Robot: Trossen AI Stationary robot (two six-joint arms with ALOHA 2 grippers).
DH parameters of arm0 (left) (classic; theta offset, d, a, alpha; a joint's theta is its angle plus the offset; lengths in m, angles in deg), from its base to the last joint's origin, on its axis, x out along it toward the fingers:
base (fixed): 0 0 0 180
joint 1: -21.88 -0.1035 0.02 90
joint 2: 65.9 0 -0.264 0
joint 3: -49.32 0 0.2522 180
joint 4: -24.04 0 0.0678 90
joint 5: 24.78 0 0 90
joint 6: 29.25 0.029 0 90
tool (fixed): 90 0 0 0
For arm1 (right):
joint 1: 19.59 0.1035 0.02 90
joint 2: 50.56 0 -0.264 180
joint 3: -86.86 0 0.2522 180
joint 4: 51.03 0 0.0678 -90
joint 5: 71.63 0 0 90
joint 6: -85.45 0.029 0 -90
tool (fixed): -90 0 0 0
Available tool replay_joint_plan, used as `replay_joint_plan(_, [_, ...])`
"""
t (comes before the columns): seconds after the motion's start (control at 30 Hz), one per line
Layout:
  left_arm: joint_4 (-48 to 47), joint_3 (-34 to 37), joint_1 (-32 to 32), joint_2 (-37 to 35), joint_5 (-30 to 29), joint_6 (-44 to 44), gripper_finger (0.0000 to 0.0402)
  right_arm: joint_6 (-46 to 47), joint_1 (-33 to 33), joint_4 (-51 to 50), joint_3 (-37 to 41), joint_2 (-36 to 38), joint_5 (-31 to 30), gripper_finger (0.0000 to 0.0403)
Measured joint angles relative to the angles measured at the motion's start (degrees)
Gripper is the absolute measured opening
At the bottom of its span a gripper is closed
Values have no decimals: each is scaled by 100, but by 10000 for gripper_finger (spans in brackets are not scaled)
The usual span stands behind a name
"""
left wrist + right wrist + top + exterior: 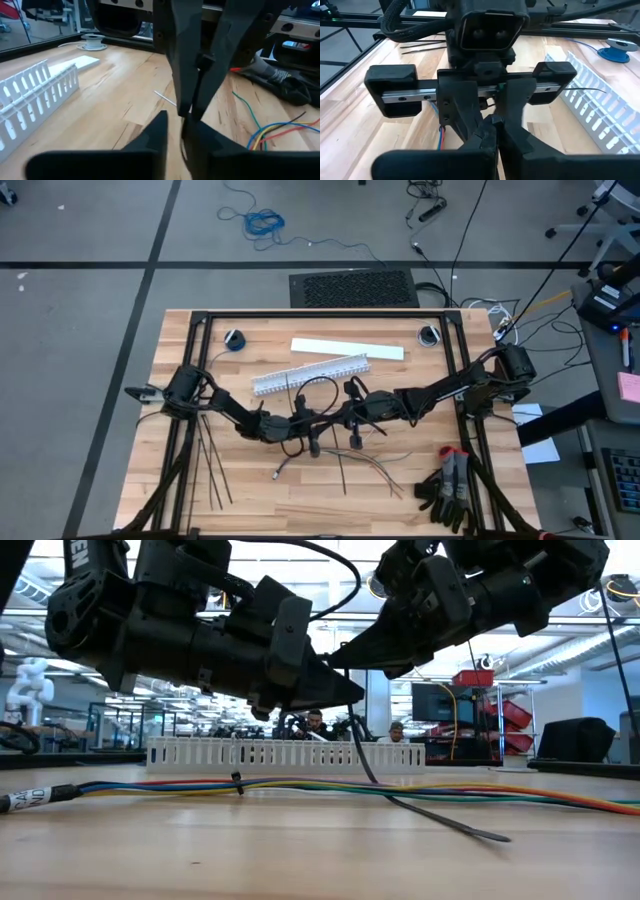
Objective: Ziptie cables
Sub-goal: Wrap the colored loose cables with the black zip tie
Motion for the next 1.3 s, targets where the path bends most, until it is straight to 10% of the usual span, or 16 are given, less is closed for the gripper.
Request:
replay_joint_plan(0.53, [-66, 11, -37, 0, 26, -175, 2, -382, 11, -687, -4, 134, -103, 39])
replay_joint_plan(0.83, [-203, 9, -25, -7, -147, -593, 1, -1041, 255, -2111, 2, 1046, -1986, 154])
replay_joint_plan(1.1, [-652, 3, 59, -7, -636, -1214, 0, 261, 1203, -2909, 2, 1262, -92, 156])
replay_joint_plan(1.3, [-957, -221, 145, -7, -1014, -1392, 0, 337, 1471, -3116, 2, 907, 181, 145])
